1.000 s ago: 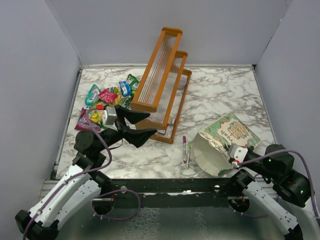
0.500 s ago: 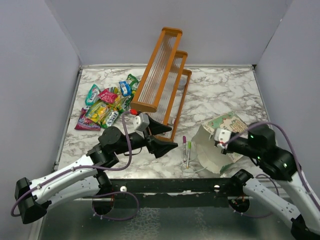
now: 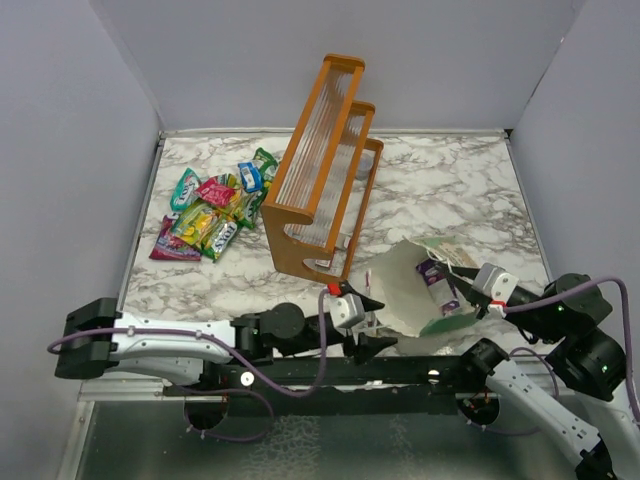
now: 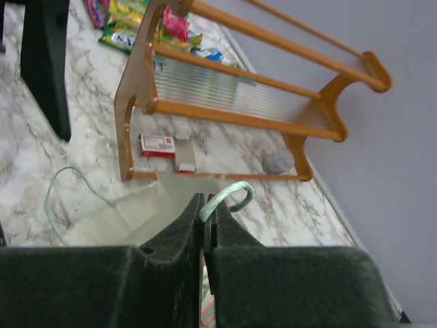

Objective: Take the snacks out of the paper bag
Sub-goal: Adjust the paper bag at the center of the board, then take out the snack from the paper bag.

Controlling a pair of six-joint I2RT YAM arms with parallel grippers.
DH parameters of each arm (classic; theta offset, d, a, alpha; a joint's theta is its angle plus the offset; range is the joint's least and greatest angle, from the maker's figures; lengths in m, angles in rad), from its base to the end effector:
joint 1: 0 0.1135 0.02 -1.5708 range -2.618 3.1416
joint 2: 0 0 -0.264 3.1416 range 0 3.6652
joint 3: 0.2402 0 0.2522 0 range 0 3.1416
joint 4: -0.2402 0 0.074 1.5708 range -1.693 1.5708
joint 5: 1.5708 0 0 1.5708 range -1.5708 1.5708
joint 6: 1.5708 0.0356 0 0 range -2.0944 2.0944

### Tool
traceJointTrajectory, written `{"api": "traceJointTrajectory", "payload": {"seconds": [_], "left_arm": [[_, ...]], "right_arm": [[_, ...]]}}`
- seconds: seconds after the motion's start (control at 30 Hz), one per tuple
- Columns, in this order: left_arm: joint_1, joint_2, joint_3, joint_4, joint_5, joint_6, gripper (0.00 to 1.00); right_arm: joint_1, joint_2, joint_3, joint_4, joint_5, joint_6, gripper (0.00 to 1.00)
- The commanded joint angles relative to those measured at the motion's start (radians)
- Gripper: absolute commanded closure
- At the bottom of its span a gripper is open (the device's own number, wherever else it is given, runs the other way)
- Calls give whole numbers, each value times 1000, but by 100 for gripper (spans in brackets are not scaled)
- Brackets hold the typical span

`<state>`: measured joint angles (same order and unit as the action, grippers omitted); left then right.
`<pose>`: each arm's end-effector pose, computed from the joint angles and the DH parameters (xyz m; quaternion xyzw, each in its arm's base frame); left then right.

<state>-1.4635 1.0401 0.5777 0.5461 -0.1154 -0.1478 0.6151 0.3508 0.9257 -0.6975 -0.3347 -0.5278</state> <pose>0.0299 -0.2395 0.2948 0.3796 0.5607 -0.5030 0.5371 0.0356 0.0395 0.3746 -0.4923 0.5616 0.1532 0.6471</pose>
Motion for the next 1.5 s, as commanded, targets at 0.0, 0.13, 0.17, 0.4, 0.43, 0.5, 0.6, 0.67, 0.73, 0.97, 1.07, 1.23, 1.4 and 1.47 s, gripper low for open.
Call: {"api": "traceJointTrajectory", "payload": {"seconds": [0.0,0.13,0.17,0.4,0.43,0.5,0.6,0.67,0.73,0.97,1.07,1.23,1.4,1.47], "left_arm": [[-20,165,-23,278,-248,38,39],[-10,293,38,324,-238,48,51],[-3,310,50,324,-225,39,57],[6,348,165,142,-220,-71,61],[6,356,183,111,-229,-86,63],[6,375,198,86,-249,-110,66],[8,411,255,-17,-264,-164,68],[8,431,306,-92,-272,-233,69],[8,435,326,-120,-269,-309,69],[43,492,327,-88,-215,-482,70],[64,539,325,-60,-171,-520,71],[87,613,356,-45,-145,-526,72],[121,650,348,16,-84,-564,72],[123,650,347,28,-85,-551,72]], "right_arm": [[3,-6,1,3,-5,35,98],[3,-37,-16,-6,-25,34,98],[3,-43,-18,-10,-34,29,98],[3,-2,-12,-101,-79,-40,98],[3,4,-15,-106,-91,-51,98],[3,15,-24,-107,-117,-72,98],[3,27,-39,-92,-138,-103,98],[3,36,-39,-72,-143,-119,98],[3,46,-37,-42,-150,-127,98],[3,92,28,90,-168,-49,98],[3,81,52,140,-121,-12,98],[3,52,61,205,-61,18,98],[3,34,29,234,-20,26,98],[3,36,17,229,-38,25,98]]}}
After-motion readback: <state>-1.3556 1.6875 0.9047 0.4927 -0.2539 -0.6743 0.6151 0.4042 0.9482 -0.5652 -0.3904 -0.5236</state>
